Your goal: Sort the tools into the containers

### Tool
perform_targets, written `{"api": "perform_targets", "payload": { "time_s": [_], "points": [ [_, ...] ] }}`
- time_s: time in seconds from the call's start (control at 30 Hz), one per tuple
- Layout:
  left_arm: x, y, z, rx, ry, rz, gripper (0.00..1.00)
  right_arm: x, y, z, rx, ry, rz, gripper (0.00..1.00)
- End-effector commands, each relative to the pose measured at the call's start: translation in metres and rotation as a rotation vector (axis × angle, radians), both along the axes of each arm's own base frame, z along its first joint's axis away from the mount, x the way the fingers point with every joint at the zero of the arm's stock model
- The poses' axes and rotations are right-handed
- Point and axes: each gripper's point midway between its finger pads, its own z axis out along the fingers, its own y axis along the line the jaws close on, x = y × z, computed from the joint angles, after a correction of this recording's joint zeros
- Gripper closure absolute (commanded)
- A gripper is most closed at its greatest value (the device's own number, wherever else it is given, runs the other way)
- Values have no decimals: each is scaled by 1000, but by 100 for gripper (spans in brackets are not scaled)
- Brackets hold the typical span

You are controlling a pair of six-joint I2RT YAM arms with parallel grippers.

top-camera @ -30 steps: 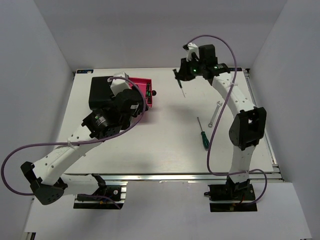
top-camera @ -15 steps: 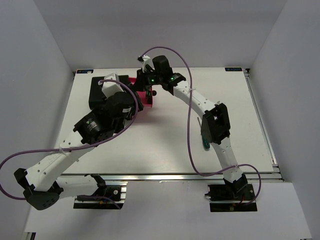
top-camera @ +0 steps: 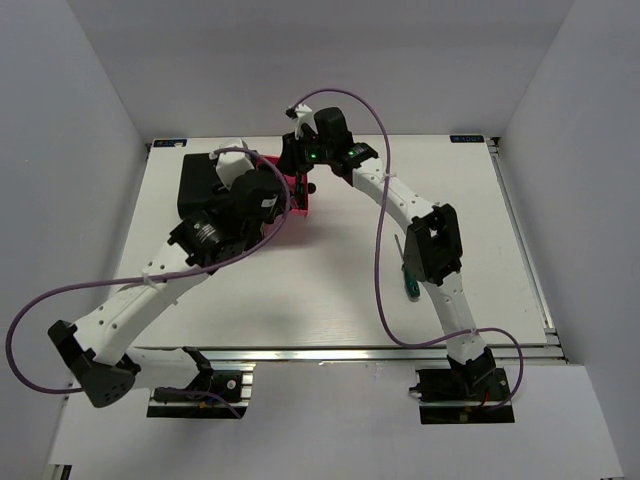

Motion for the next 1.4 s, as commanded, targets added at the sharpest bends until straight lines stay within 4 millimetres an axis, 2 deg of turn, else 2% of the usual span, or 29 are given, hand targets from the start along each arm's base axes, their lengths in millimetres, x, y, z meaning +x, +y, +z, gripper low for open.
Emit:
{"api": "perform_targets", "payload": {
  "time_s": [0.0,0.03,0.07,0.1,0.13,0.17,0.2,0.23,0.27,0.3,0.33,0.37,0.43,0.5,0.57,0.63,0.7,0.8,0.83,0.87,0.9,0.93,1.0,1.17,1.23,1.37],
  "points": [
    [17,6,13,6,-21,-8,23,12,6,29,38,-103,-20,64],
    [21,8,14,3,-25,-3,23,11,4,35,44,-107,-14,63],
    [28,20,14,9,-22,27,23,10,1,43,50,-119,-8,63],
    [32,25,11,17,-8,40,23,8,-7,67,74,-150,-10,63],
    [38,45,8,35,13,94,23,10,-14,67,73,-153,-24,64],
    [42,56,3,56,33,116,23,12,-23,74,76,-163,-42,68],
    [46,66,-1,62,54,140,23,14,-35,90,84,-185,-70,75],
    [53,91,-8,72,84,200,24,28,-55,82,47,-169,-146,98],
    [57,99,-11,91,99,205,25,33,-67,73,8,-159,-178,100],
    [60,107,-13,87,111,212,27,36,-78,68,-24,-154,-205,100],
    [66,124,-15,88,124,255,30,43,-95,58,-67,-145,-253,100],
    [69,130,-14,93,129,263,40,37,-108,38,-124,-104,-258,100],
    [74,141,-14,86,140,287,49,34,-127,20,-174,-63,-279,100],
    [78,157,-17,81,148,331,49,23,-144,-2,-223,-17,-288,100],
    [82,172,-25,65,166,363,43,17,-148,-18,-252,5,-283,100],
    [85,188,-40,52,201,390,31,12,-147,-40,-285,53,-267,100],
    [87,197,-54,53,240,405,27,10,-141,-58,-318,70,-253,100],
    [88,216,-69,67,287,444,21,8,-129,-75,-349,70,-206,100],
    [88,225,-72,65,295,463,19,9,-124,-74,-344,62,-201,100],
    [89,226,-75,67,304,453,18,10,-121,-76,-341,61,-196,100],
    [89,230,-78,68,312,455,18,9,-114,-83,-345,69,-180,100],
    [91,242,-81,71,309,469,17,12,-108,-78,-337,56,-176,100],
    [96,240,-91,61,328,438,15,13,-100,-88,-344,65,-164,100],
    [106,235,-114,56,385,365,13,16,-84,-85,-296,75,-131,100],
    [110,229,-120,42,391,323,12,9,-74,-79,-246,91,-83,100],
    [112,219,-133,19,399,239,10,-2,-53,-54,-113,130,-10,100]
  ]
}}
